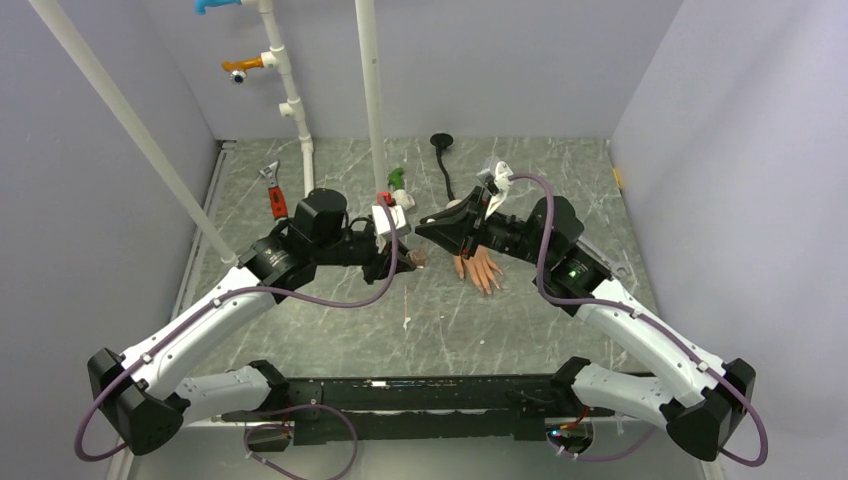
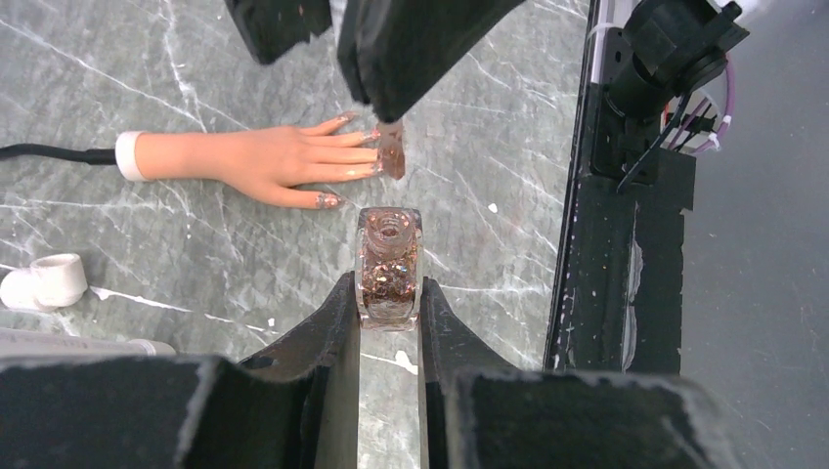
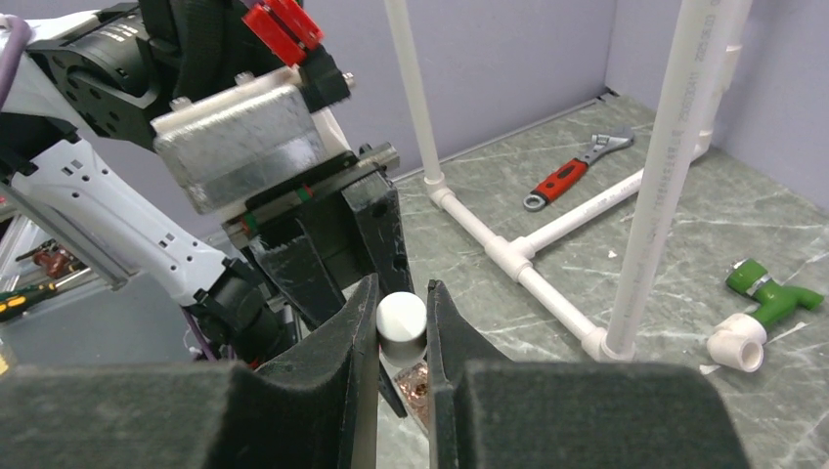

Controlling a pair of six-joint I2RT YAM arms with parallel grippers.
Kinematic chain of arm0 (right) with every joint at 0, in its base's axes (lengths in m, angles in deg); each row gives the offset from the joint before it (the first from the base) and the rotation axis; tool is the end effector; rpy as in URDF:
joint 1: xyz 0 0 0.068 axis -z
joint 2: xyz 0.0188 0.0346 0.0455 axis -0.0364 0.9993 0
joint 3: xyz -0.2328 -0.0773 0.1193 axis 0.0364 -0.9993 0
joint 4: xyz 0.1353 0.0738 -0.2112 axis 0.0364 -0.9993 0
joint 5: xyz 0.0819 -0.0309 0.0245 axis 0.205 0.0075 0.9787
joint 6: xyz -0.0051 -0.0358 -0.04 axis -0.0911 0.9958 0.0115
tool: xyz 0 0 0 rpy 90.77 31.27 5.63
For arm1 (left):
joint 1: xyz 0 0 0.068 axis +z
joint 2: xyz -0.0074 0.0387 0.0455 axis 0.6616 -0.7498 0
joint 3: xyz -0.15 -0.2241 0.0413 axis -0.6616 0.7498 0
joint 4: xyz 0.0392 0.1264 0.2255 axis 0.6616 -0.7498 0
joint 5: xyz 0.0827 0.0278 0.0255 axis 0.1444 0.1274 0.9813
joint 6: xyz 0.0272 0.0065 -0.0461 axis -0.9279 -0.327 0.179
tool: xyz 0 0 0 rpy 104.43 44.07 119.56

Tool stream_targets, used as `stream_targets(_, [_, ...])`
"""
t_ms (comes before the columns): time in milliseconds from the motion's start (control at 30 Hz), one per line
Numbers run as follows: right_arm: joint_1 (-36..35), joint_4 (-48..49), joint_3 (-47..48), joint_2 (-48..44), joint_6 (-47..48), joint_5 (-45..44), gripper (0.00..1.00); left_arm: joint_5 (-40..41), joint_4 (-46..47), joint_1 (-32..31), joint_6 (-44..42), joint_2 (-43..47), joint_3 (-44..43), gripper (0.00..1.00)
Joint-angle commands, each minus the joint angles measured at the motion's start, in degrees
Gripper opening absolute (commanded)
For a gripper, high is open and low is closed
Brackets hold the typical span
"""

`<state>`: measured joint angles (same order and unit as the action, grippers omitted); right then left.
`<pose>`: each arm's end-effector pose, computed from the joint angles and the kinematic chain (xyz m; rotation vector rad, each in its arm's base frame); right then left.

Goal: Paint the nails
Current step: Close the nail polish bottle.

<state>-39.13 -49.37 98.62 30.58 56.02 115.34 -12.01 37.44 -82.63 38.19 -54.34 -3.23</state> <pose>0.1618 0.1644 0.3975 -0.7716 1.3724 1.1377 0.1693 -0.1743 0.3596 1.2316 1.6324 -0.9212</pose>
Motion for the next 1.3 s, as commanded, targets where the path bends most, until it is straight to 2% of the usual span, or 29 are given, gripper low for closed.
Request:
stream_targets(0, [-0.21, 0.81, 0.67, 0.75, -1.20, -0.40, 0.00, -2.38, 3.75, 0.66, 1.26, 2.21, 0.05, 0.00])
stream_targets(1267, [-0.25, 4.48, -3.17, 2.12, -4.81, 1.66, 0.00, -2.75, 3.78, 1.18, 1.55, 3.21, 0.38, 0.00])
